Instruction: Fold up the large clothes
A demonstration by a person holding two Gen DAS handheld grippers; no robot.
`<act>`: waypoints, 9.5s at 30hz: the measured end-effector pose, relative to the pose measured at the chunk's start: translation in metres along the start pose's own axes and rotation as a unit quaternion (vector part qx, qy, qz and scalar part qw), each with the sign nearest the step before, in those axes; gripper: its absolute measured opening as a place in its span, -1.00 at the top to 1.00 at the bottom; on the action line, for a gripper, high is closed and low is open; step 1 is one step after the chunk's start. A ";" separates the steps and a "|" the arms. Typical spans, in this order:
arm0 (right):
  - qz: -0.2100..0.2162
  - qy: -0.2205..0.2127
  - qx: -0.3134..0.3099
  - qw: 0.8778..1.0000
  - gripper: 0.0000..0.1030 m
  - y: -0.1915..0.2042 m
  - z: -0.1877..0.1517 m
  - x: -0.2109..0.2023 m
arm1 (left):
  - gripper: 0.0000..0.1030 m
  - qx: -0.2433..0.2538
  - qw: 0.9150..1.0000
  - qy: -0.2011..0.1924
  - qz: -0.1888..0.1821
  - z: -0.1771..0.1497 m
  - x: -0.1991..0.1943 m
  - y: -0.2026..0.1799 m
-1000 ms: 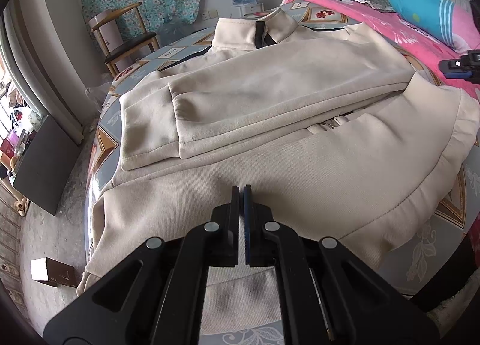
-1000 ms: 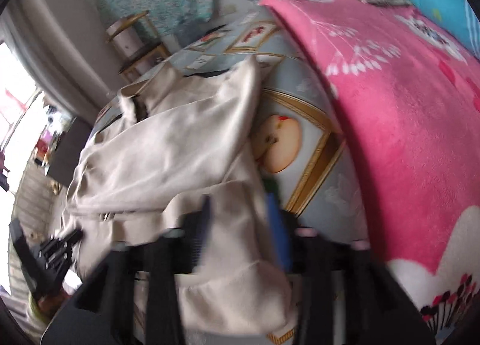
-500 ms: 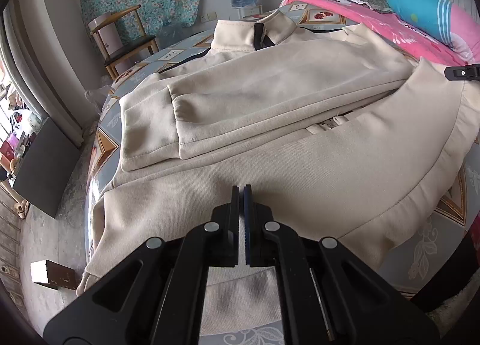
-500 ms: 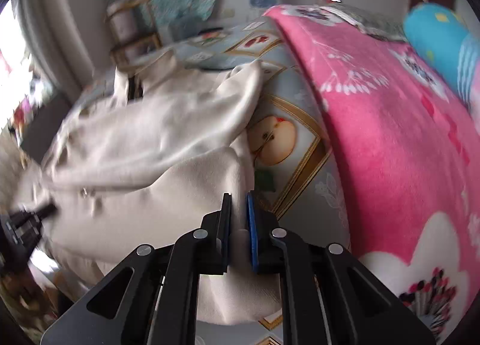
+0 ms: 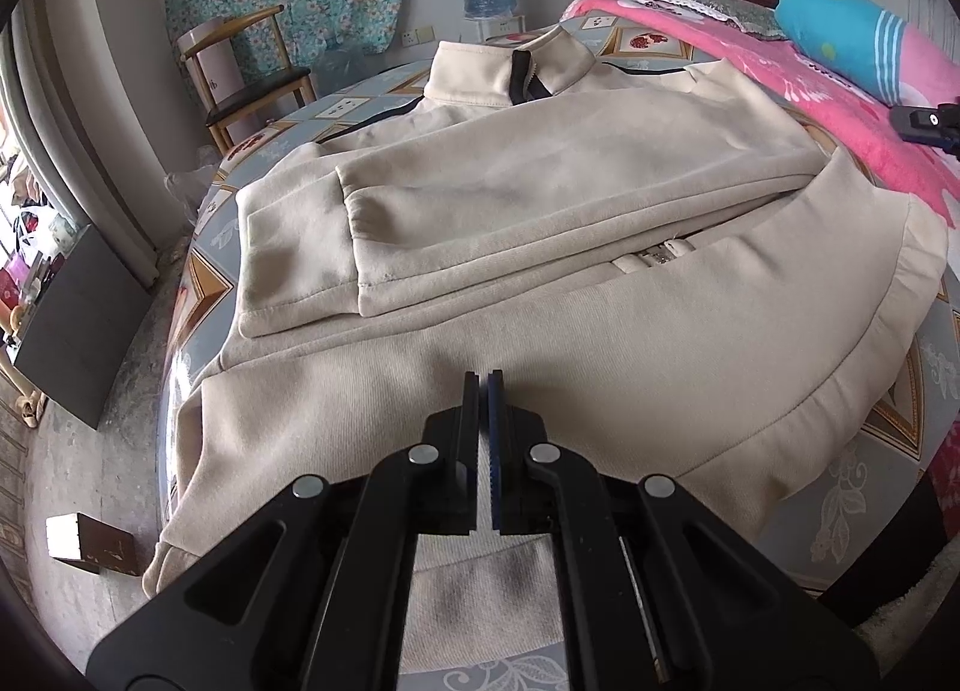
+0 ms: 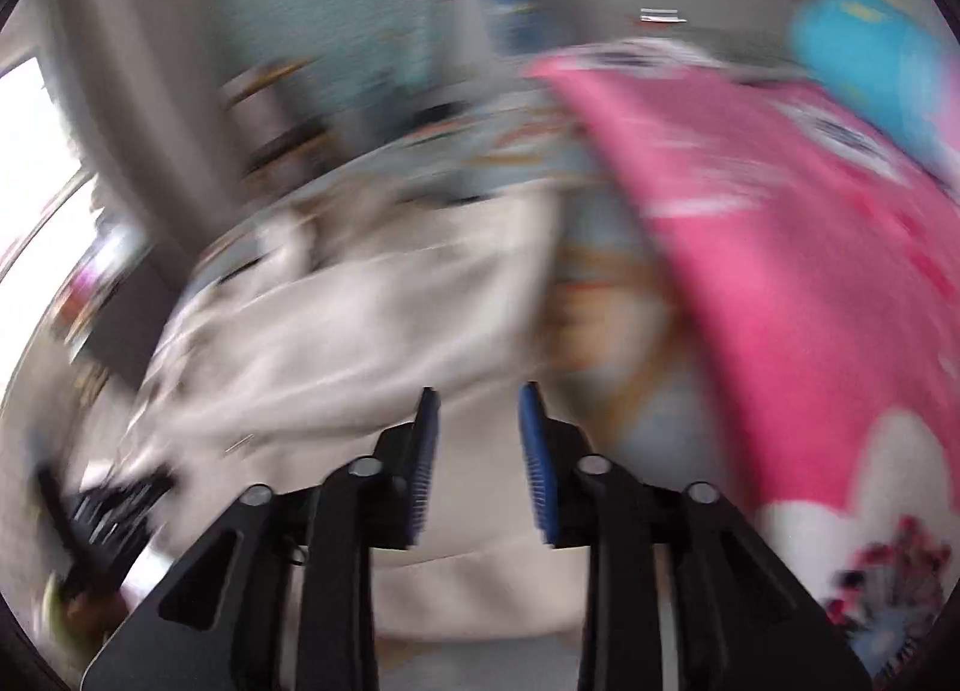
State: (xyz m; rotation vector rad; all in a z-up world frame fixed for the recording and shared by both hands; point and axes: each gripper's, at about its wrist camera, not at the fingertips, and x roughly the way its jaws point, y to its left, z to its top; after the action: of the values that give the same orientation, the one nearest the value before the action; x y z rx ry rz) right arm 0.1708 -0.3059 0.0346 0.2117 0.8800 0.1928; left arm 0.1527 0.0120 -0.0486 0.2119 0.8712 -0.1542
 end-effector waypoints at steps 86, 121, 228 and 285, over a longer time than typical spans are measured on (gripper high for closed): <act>0.038 0.092 -0.057 0.993 0.73 0.085 -0.001 0.074 | 0.96 0.053 0.998 -0.025 -0.034 0.019 0.012 -0.028; 0.109 0.140 -0.107 0.978 0.41 0.109 -0.051 0.082 | 0.88 -0.055 0.996 -0.011 -0.065 0.002 -0.022 0.018; 0.182 0.218 0.123 0.951 -0.03 -0.009 0.159 0.206 | 0.11 -0.372 0.868 0.130 -0.301 0.157 0.165 0.115; 0.057 0.207 -0.083 0.973 0.34 0.013 0.170 0.234 | 0.86 0.020 0.989 0.069 -0.126 0.193 0.156 0.035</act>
State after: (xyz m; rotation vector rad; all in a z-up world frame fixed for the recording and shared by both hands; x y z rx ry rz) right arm 0.4476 -0.2520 -0.0299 0.0636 1.2607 0.4261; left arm 0.4022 -0.0086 -0.0442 0.1500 1.0313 -0.3961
